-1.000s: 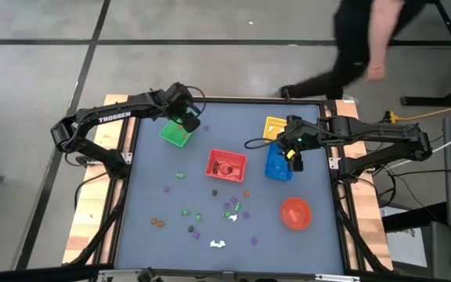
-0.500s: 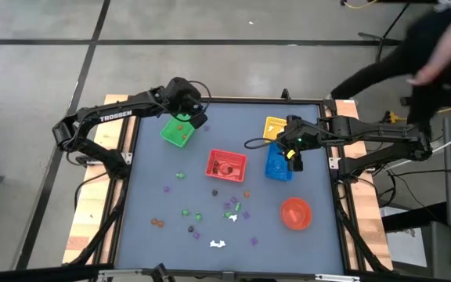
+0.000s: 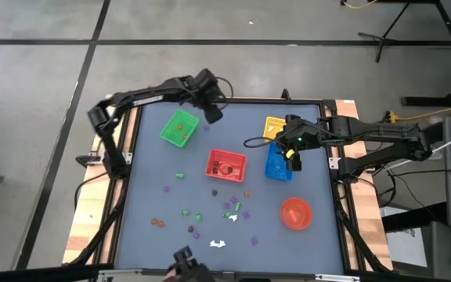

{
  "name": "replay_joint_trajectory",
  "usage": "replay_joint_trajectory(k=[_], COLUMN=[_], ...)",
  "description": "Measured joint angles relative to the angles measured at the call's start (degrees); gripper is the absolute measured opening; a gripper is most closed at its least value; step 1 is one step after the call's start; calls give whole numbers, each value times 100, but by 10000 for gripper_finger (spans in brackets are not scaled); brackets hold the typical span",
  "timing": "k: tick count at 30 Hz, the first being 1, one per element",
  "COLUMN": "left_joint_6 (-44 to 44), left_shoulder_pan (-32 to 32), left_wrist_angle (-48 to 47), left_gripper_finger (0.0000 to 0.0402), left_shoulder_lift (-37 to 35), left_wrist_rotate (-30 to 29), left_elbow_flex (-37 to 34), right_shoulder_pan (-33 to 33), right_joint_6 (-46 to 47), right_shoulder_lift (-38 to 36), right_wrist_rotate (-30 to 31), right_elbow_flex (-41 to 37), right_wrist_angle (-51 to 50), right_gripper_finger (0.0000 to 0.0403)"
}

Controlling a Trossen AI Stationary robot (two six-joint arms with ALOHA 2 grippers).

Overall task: Sort Halloween decoration
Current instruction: Put the violet spider toy into the blue bin

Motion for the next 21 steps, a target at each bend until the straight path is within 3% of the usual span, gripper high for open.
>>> replay_joint_trajectory(k=[10,21], left_joint_6=[313,912], left_shoulder_pan=[191,39], left_wrist_angle=[-902,-1003], left_gripper_finger=[190,190], left_shoulder_lift=[1088,1252], left_wrist_rotate=[-12,7], left_elbow_flex=[332,331], right_shoulder_pan=[0,0], right_joint_6=[0,13], right_shoulder_lift=[0,0], right_wrist_rotate=[0,0], right_elbow_flex=[0,0], right_wrist_angle=[4,7], right_gripper_finger=[237,237])
